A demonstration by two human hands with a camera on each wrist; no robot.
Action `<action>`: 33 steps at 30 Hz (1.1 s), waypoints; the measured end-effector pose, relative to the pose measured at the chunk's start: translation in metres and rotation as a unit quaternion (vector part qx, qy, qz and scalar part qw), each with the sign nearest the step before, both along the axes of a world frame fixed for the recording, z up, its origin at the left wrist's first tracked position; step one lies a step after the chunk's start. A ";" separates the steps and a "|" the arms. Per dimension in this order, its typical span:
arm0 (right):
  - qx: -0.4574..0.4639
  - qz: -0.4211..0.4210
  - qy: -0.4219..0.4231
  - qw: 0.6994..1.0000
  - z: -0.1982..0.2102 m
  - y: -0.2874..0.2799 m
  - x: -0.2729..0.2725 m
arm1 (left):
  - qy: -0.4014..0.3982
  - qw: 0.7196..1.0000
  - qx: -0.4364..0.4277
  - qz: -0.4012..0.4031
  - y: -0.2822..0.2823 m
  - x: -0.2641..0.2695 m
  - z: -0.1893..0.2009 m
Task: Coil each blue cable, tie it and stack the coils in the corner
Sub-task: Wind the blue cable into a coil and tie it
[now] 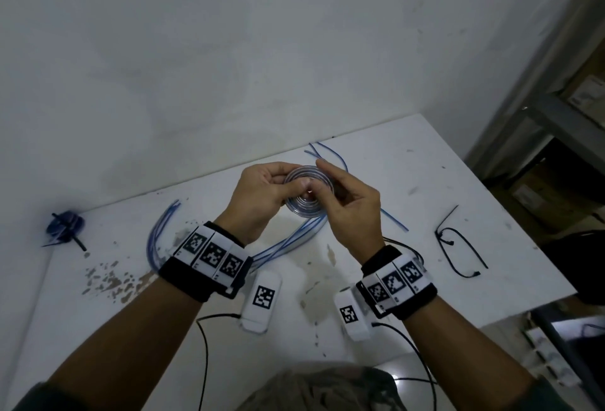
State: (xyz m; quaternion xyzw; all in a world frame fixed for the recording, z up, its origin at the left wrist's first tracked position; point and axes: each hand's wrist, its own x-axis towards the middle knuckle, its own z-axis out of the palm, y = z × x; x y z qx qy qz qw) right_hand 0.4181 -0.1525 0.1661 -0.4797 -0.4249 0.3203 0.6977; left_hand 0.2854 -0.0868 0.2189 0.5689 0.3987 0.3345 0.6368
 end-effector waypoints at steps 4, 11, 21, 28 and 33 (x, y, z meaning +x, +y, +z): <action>-0.042 0.035 -0.004 0.999 -0.010 -0.003 0.014 | 0.038 0.999 0.015 -0.013 0.002 0.001 -0.012; -0.130 0.080 0.065 0.986 -0.023 -0.012 0.037 | 0.141 0.982 0.059 -0.113 0.009 0.010 -0.020; -0.268 0.109 0.099 0.952 -0.038 -0.027 0.066 | 0.209 0.973 0.026 -0.096 -0.004 0.039 -0.045; -0.289 0.146 0.111 0.940 -0.043 -0.034 0.075 | 0.226 0.964 -0.034 -0.136 -0.006 0.040 -0.051; -0.302 0.147 0.122 0.934 -0.048 -0.036 0.075 | 0.234 0.967 0.053 -0.091 -0.012 0.042 -0.065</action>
